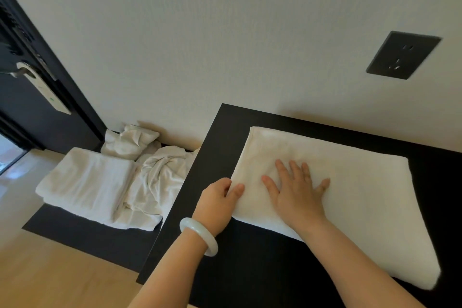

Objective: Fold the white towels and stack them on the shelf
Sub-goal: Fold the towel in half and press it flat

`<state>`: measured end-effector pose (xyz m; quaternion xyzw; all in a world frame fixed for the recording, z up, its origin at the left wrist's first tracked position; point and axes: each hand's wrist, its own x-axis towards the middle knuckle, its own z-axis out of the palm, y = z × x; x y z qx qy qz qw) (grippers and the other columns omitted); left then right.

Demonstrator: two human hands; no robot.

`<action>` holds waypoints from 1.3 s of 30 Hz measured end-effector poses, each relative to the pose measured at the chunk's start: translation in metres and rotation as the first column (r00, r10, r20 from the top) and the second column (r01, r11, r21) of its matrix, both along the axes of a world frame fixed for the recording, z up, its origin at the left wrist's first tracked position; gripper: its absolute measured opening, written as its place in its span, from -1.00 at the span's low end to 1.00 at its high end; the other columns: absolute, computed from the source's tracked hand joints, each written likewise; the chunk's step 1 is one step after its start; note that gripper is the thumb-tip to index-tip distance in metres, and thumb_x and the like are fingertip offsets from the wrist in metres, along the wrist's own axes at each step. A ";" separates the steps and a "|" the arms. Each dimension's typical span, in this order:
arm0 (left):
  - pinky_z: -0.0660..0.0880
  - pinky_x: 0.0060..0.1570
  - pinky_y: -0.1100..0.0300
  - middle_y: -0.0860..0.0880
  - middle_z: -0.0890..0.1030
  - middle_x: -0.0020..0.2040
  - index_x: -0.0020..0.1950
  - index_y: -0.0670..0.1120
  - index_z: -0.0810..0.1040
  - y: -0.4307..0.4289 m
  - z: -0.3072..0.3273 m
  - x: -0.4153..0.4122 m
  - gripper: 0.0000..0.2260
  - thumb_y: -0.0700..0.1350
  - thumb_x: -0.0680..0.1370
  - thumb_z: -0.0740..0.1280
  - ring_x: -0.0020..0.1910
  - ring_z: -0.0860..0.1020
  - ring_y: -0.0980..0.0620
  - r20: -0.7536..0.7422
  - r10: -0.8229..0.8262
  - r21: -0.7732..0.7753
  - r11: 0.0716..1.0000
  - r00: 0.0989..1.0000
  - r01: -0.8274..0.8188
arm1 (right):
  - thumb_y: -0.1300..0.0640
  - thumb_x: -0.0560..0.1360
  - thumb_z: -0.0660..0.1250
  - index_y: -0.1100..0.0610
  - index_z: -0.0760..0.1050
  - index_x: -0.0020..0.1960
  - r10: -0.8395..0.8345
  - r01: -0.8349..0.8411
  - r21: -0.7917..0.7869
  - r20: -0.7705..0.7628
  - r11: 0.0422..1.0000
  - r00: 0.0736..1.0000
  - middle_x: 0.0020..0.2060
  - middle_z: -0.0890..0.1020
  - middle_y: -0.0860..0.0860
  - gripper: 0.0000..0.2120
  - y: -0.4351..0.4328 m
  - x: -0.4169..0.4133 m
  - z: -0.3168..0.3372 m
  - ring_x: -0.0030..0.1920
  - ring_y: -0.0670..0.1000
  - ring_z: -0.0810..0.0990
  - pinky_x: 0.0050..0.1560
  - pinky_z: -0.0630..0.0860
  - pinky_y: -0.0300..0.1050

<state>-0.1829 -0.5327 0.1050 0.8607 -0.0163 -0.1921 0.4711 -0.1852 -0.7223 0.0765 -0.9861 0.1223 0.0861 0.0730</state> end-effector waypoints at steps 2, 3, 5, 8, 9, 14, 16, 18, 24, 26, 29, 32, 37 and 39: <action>0.32 -0.34 0.32 0.06 0.52 -0.24 -0.15 0.03 0.45 -0.002 -0.003 0.001 -0.77 0.12 0.63 0.19 -0.32 0.49 0.16 0.021 0.003 0.170 0.985 1.000 -0.007 | -0.40 0.34 -0.59 -0.15 -0.28 0.59 0.020 -0.018 -0.086 0.032 0.996 0.999 0.61 -0.08 0.01 -0.14 0.004 -0.006 -0.008 0.60 0.15 -0.17 0.41 -0.16 0.53; 0.32 -0.34 0.31 0.06 0.51 -0.24 -0.16 0.02 0.43 -0.002 -0.006 0.001 -0.76 0.12 0.63 0.18 -0.32 0.47 0.15 0.013 0.003 0.230 0.973 1.000 -0.006 | -0.37 0.35 -0.63 -0.14 -0.33 0.58 0.028 -0.023 -0.124 0.040 0.992 0.999 0.62 -0.11 0.02 -0.16 0.006 -0.009 -0.013 0.60 0.16 -0.18 0.42 -0.15 0.53; 0.37 -0.31 0.26 0.04 0.49 -0.24 -0.16 0.00 0.41 -0.002 -0.010 -0.001 -0.73 0.11 0.64 0.15 -0.29 0.47 0.10 -0.027 0.013 0.293 0.956 1.000 -0.005 | -0.34 0.31 -0.72 -0.12 -0.43 0.54 0.008 -0.002 -0.140 0.044 0.990 0.999 0.62 -0.17 0.05 -0.17 0.006 -0.011 -0.019 0.60 0.18 -0.20 0.41 -0.18 0.52; 0.52 -0.06 0.11 0.02 0.50 -0.22 -0.11 -0.03 0.42 -0.002 -0.003 0.001 -0.73 0.10 0.66 0.11 -0.20 0.52 0.02 -0.008 -0.034 0.389 0.921 0.999 0.034 | -0.35 0.33 -0.71 -0.11 -0.51 0.48 -0.006 0.017 -0.152 0.069 0.988 0.998 0.61 -0.22 0.07 -0.24 0.008 -0.010 -0.021 0.59 0.20 -0.23 0.41 -0.21 0.52; 0.52 -0.01 0.10 0.03 0.49 -0.22 -0.09 -0.03 0.41 -0.003 0.001 0.002 -0.76 0.08 0.65 0.13 -0.21 0.51 0.03 0.050 -0.048 0.431 0.902 0.998 0.022 | -0.35 0.36 -0.66 -0.11 -0.51 0.48 0.002 0.010 -0.169 0.071 0.986 0.997 0.61 -0.23 0.07 -0.27 0.009 -0.010 -0.021 0.59 0.20 -0.24 0.41 -0.21 0.52; 0.59 0.00 0.04 -0.06 0.61 0.09 0.17 -0.10 0.58 -0.047 0.004 -0.014 -0.56 -0.06 0.33 0.53 0.04 0.59 -0.07 0.555 -0.343 0.571 0.819 0.758 -0.047 | -0.23 0.61 -0.29 -0.11 -0.24 0.61 -0.036 0.035 0.009 0.109 0.999 0.993 0.62 -0.17 0.01 -0.41 0.008 -0.008 -0.011 0.60 0.09 -0.22 0.48 -0.32 0.33; 0.34 0.41 -0.10 -0.17 0.38 0.47 0.47 -0.18 0.36 -0.075 -0.010 -0.021 -0.42 0.01 0.50 0.35 0.47 0.34 -0.17 0.516 -0.497 0.587 0.798 0.698 0.134 | -0.02 0.70 -0.10 -0.03 0.05 0.61 -0.123 0.065 0.275 0.200 0.959 0.972 0.62 0.03 -0.03 -0.52 -0.001 -0.008 -0.002 0.60 -0.05 -0.11 0.56 -0.30 0.14; -0.23 0.52 -0.14 -0.13 -0.19 0.60 0.59 -0.10 -0.19 -0.086 -0.026 -0.020 -0.41 0.09 0.63 -0.12 0.56 -0.27 -0.13 0.327 -0.628 0.704 0.660 0.706 0.261 | 0.00 0.70 -0.11 0.00 0.03 0.61 -0.055 -0.009 0.266 0.233 0.964 0.971 0.62 0.00 -0.03 -0.51 -0.014 -0.017 -0.001 0.59 -0.10 -0.15 0.55 -0.34 -0.01; -0.29 0.48 -0.25 -0.02 -0.46 0.52 0.51 0.03 -0.46 -0.064 -0.038 -0.001 -0.43 0.20 0.55 -0.40 0.50 -0.43 -0.08 0.275 -0.534 0.776 0.615 0.800 0.143 | -0.33 0.46 -0.60 -0.10 -0.42 0.54 -0.113 0.133 -0.095 0.196 0.987 0.974 0.58 -0.27 -0.07 -0.30 -0.107 -0.069 -0.017 0.56 -0.07 -0.32 0.56 -0.30 0.04; -0.20 0.49 -0.29 -0.01 -0.46 0.51 0.52 0.02 -0.46 -0.056 -0.035 0.003 -0.42 0.20 0.55 -0.40 0.49 -0.43 -0.07 0.235 -0.520 0.799 0.584 0.821 0.141 | -0.31 0.43 -0.63 -0.07 -0.38 0.56 -0.172 0.203 -0.191 0.166 0.960 0.971 0.60 -0.20 -0.03 -0.26 -0.132 -0.080 -0.015 0.55 -0.06 -0.30 0.57 -0.26 0.12; -0.30 0.48 -0.25 -0.05 -0.38 0.56 0.55 -0.04 -0.38 -0.063 -0.029 0.004 -0.42 0.18 0.61 -0.31 0.51 -0.40 -0.11 0.259 -0.493 0.805 0.585 0.830 0.096 | -0.29 0.48 -0.51 -0.04 -0.24 0.58 -0.259 0.297 -0.276 0.166 0.914 0.951 0.60 -0.11 -0.01 -0.27 -0.136 -0.082 -0.006 0.53 -0.01 -0.29 0.47 -0.42 0.26; -0.46 0.42 -0.16 -0.05 -0.38 0.56 0.56 -0.03 -0.34 -0.107 -0.026 -0.008 -0.42 0.17 0.60 -0.30 0.49 -0.45 -0.10 0.309 -0.612 0.753 0.625 0.728 0.206 | -0.27 0.56 -0.43 -0.07 -0.29 0.56 -0.134 0.166 -0.163 0.191 0.973 0.972 0.57 -0.20 -0.04 -0.38 -0.097 -0.069 -0.003 0.54 0.02 -0.36 0.40 -0.59 0.17; -0.44 0.41 -0.25 0.03 -0.45 0.53 0.52 0.13 -0.44 -0.119 -0.037 -0.007 -0.43 0.19 0.51 -0.44 0.48 -0.47 -0.08 0.262 -0.645 0.772 0.587 0.718 0.245 | -0.34 0.52 -0.45 -0.18 -0.48 0.51 -0.088 0.110 -0.114 0.184 0.987 0.979 0.59 -0.24 -0.11 -0.39 -0.121 -0.083 -0.026 0.54 -0.10 -0.37 0.51 -0.43 0.04; -0.38 0.43 -0.27 0.04 -0.47 0.51 0.51 0.12 -0.46 -0.100 -0.037 0.006 -0.43 0.22 0.52 -0.43 0.50 -0.44 -0.08 0.254 -0.580 0.787 0.589 0.774 0.183 | -0.39 0.54 -0.41 -0.12 -0.28 0.59 -0.159 0.204 -0.209 0.216 0.956 0.963 0.60 -0.10 -0.08 -0.31 -0.155 -0.099 -0.027 0.58 -0.07 -0.19 0.55 -0.24 0.12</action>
